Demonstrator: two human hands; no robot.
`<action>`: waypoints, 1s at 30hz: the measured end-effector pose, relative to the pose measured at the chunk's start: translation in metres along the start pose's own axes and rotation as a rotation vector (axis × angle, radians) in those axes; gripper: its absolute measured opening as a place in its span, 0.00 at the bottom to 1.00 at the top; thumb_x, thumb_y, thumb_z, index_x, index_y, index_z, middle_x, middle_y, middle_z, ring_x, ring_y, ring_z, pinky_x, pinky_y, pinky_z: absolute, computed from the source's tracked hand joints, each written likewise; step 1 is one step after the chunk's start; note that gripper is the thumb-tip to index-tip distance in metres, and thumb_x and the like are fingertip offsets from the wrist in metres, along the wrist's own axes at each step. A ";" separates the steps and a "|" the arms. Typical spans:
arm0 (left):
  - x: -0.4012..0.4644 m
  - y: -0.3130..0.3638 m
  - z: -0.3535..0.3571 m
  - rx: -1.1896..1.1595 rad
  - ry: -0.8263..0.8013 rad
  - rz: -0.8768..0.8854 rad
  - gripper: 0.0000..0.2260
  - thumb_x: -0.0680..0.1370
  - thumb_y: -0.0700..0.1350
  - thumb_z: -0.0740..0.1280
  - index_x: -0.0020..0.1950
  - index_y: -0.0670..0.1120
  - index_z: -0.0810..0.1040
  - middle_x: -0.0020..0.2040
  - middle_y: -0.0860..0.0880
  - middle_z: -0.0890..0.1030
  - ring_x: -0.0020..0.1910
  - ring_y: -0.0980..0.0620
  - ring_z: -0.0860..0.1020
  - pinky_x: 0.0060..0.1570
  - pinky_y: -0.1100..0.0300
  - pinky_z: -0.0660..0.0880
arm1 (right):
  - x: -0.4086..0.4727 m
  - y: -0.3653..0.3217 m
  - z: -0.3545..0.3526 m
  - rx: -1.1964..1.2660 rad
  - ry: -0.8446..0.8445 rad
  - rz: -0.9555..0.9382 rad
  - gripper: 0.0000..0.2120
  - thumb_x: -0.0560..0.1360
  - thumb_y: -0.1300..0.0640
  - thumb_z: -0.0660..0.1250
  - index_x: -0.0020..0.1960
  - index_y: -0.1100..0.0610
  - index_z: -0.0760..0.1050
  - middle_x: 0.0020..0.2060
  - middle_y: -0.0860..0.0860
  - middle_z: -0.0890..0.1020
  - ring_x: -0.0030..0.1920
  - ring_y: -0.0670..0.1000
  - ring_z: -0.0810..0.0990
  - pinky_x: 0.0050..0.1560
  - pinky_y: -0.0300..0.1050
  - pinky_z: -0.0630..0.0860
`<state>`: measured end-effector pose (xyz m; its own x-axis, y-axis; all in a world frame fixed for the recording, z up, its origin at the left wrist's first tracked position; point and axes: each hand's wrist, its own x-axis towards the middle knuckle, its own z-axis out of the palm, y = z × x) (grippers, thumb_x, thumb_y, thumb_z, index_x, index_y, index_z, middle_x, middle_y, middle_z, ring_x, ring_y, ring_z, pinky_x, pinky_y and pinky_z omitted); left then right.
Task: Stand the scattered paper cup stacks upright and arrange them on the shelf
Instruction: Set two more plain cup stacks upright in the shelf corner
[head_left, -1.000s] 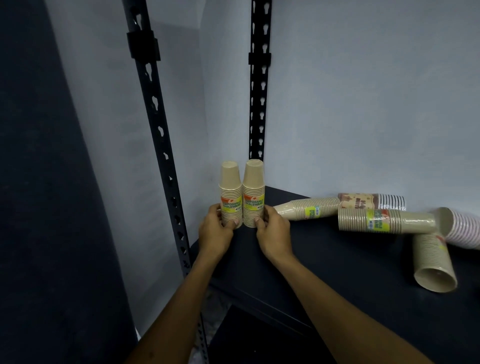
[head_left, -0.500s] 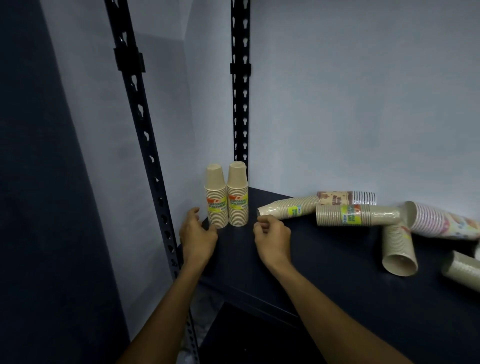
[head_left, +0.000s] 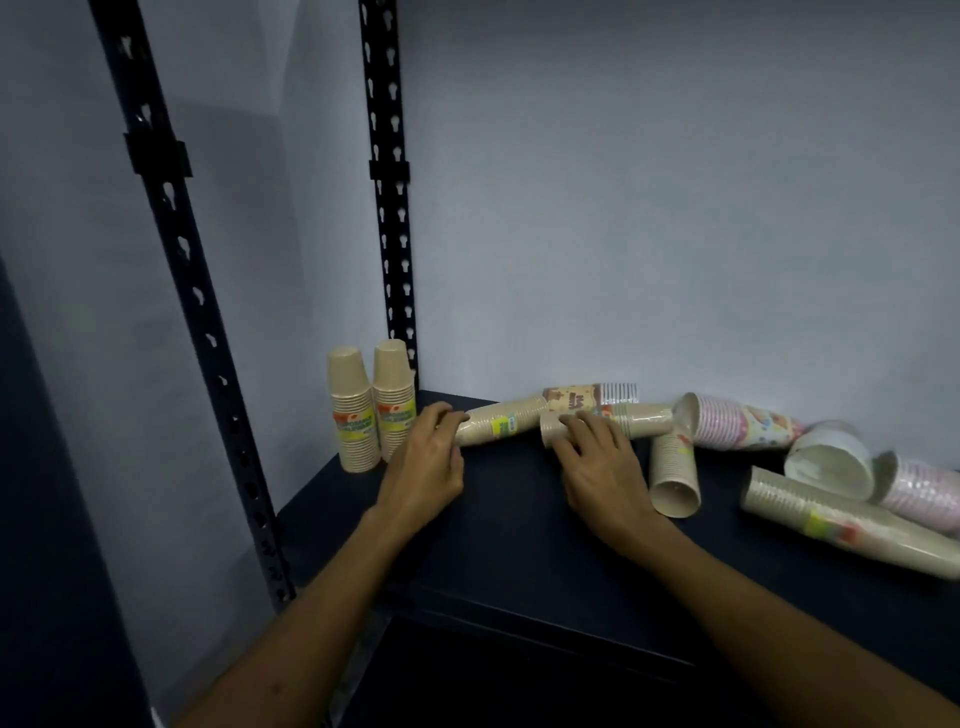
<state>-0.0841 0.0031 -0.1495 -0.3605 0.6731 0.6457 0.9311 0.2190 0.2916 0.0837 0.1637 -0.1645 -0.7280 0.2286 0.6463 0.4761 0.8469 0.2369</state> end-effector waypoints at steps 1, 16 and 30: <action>0.009 0.002 0.006 0.032 -0.052 0.023 0.21 0.74 0.37 0.66 0.66 0.43 0.71 0.63 0.45 0.71 0.59 0.48 0.73 0.57 0.57 0.74 | 0.002 0.010 -0.004 -0.050 -0.052 0.012 0.19 0.62 0.66 0.70 0.53 0.62 0.77 0.59 0.62 0.78 0.60 0.65 0.76 0.61 0.61 0.72; 0.050 -0.003 0.023 0.350 -0.438 -0.041 0.29 0.72 0.38 0.67 0.71 0.49 0.63 0.62 0.44 0.73 0.58 0.43 0.74 0.50 0.50 0.74 | 0.017 0.080 -0.023 0.035 -0.406 0.283 0.25 0.70 0.61 0.68 0.65 0.55 0.67 0.60 0.58 0.73 0.57 0.61 0.72 0.60 0.57 0.69; 0.070 0.028 -0.020 -0.536 0.061 -0.235 0.28 0.69 0.38 0.71 0.67 0.51 0.69 0.45 0.51 0.77 0.42 0.51 0.77 0.40 0.59 0.75 | 0.044 0.073 -0.065 0.704 -0.179 0.463 0.25 0.66 0.58 0.74 0.62 0.54 0.75 0.56 0.54 0.78 0.54 0.52 0.75 0.47 0.38 0.69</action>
<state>-0.0838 0.0422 -0.0823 -0.5714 0.6045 0.5551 0.6736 -0.0410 0.7380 0.1184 0.2043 -0.0711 -0.6312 0.6465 0.4285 0.3706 0.7367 -0.5656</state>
